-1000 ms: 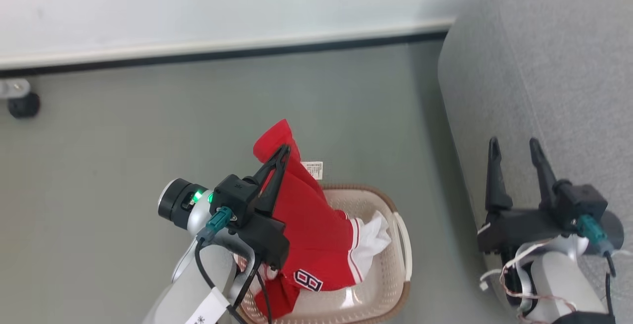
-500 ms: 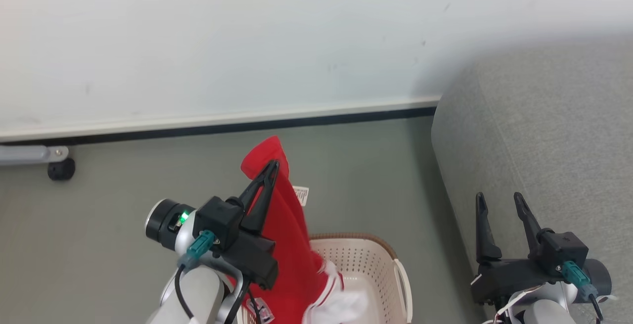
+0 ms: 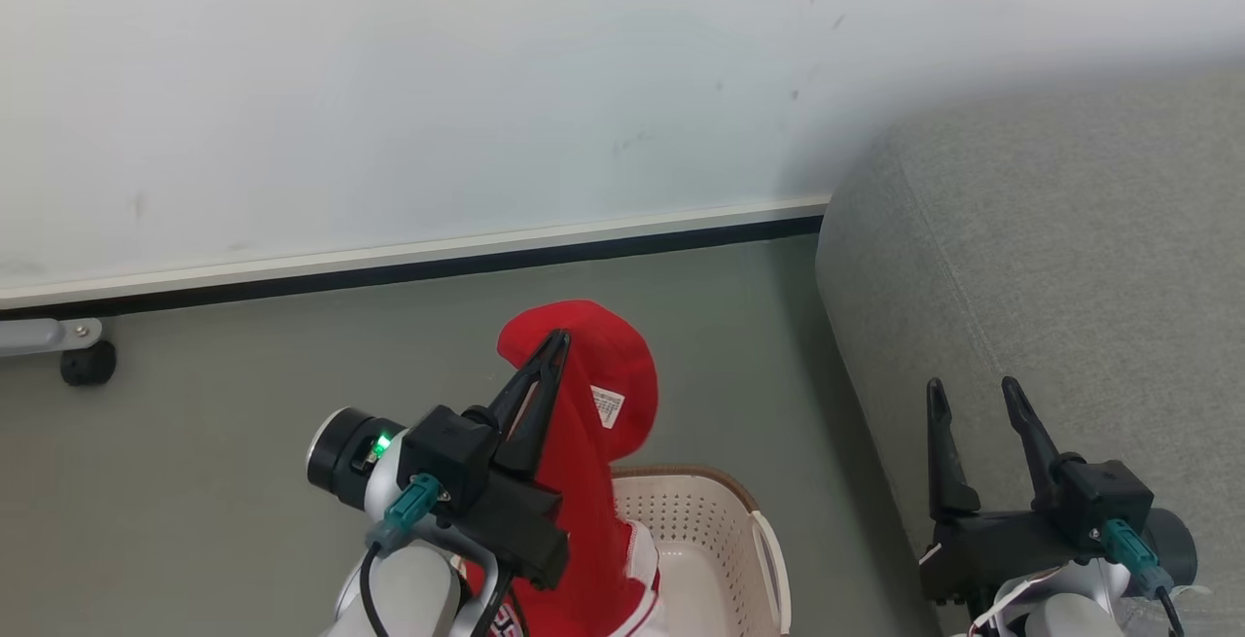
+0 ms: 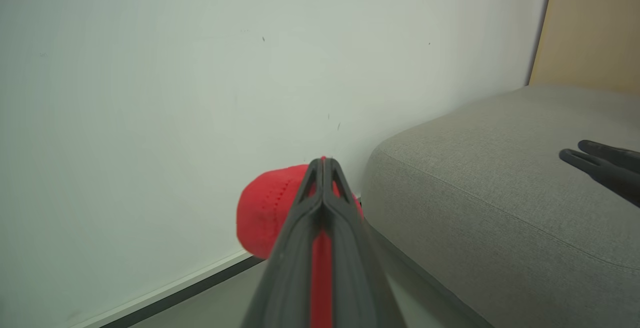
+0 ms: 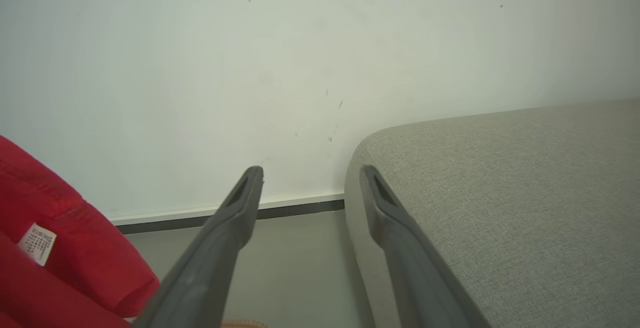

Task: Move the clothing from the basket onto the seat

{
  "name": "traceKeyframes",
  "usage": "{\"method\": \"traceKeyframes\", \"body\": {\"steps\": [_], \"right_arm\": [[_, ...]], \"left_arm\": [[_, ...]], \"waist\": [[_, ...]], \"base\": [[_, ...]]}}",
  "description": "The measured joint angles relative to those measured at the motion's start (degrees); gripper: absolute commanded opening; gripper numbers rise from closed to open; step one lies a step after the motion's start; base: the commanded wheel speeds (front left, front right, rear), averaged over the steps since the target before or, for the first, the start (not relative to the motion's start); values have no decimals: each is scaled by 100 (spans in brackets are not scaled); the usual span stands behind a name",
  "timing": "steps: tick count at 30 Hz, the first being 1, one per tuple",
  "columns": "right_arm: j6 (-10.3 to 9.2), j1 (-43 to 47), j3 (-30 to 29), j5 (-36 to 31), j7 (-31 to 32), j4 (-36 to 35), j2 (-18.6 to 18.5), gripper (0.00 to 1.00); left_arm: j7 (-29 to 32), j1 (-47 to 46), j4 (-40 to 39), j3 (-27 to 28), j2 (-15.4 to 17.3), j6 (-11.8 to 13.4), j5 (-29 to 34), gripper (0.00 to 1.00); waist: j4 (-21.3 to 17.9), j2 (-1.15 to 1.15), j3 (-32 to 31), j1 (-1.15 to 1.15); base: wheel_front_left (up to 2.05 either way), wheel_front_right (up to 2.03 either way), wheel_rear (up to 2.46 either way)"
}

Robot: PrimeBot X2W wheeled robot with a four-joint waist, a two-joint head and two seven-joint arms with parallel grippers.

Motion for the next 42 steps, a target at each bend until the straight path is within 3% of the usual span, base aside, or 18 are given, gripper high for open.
{"method": "traceKeyframes", "body": {"steps": [1, 2, 3, 4, 29, 42], "right_arm": [[0, 4, -15, 0, 0, -14, 1, 100], [0, 9, -26, 0, 0, -27, -2, 100], [0, 15, -33, 0, 0, -38, -2, 100], [0, 20, -34, 0, 0, -48, -1, 100], [-1, 118, -178, -33, 0, -146, -30, 100], [-1, 266, -172, -76, 0, -296, -41, 100]], "left_arm": [[4, -1, 1, -16, 0, 10, 0, 0], [13, -1, 2, -31, -4, 11, -1, 16], [43, 1, 2, -37, -14, 12, -8, 41], [46, 3, 2, -37, -20, 13, -15, 100], [44, 397, -138, 375, 14, 275, -361, 100], [13, 1118, -235, 1015, 378, 578, -549, 100]], "waist": [[-16, 0, 9, 0], [-26, 0, 18, 0], [-35, 0, 25, 0], [-42, 0, 31, 0], [59, 1, 15, 0], [243, 1, -170, 0]], "base": [[0, 0, 0], [0, 0, 0], [0, 0, 0], [0, 0, 0], [0, 0, 0], [0, 0, 0]]}}
